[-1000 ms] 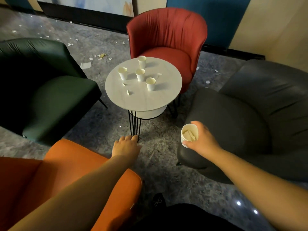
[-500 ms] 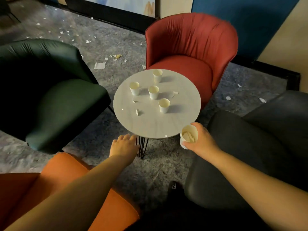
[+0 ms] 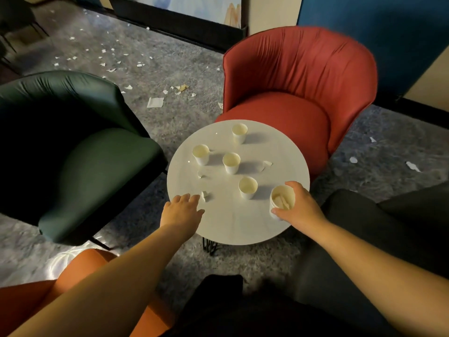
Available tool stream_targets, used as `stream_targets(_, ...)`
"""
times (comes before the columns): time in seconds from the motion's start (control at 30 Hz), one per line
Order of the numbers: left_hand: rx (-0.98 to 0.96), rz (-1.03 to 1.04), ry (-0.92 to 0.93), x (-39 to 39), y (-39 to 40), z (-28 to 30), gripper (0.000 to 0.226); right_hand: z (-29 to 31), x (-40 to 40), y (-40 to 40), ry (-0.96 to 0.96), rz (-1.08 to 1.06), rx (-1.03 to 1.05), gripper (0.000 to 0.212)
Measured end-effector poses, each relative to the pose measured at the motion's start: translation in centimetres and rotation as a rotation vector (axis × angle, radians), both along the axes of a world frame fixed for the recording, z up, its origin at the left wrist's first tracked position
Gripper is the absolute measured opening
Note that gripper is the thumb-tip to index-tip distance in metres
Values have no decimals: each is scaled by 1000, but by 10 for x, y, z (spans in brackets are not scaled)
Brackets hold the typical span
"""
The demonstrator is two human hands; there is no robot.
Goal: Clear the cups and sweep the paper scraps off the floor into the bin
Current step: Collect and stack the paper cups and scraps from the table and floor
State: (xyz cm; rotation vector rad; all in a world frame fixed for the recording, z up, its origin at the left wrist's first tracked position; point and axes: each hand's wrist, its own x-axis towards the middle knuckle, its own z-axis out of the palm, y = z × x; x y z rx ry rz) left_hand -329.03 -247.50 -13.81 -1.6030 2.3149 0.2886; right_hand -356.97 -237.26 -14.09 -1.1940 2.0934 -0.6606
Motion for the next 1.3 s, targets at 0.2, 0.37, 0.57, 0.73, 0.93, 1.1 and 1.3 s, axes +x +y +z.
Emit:
stream_targets(0.2, -8, -41, 10, -19, -72, -8, 51, -12, -14, -40, -3, -91, 29, 85)
stream_targets(0.37, -4, -191, 34, -41, -131, -23, 52, -31, -16, -73, -2, -196, 88, 84)
stream_targets(0.57, 15, -413, 22, -42, -226, -45, 51, -61, 5, -114, 40, -408, 165, 59)
stream_targets(0.73, 29, -593, -46, -34, -293, -62, 54, -77, 24, -130, -2, -609, 191, 72)
stream_targets(0.93, 127, -658, -70, -40, -323, -88, 78, -89, 45, -131, -35, -727, 199, 80)
stream_targets(1.1, 156, -658, -61, -44, -319, -115, 86, -100, 52, -129, -18, -728, 169, 79)
stream_targets(1.3, 170, -582, 51, -46, -320, -130, 75, -110, 54, -135, -33, -698, 146, 82)
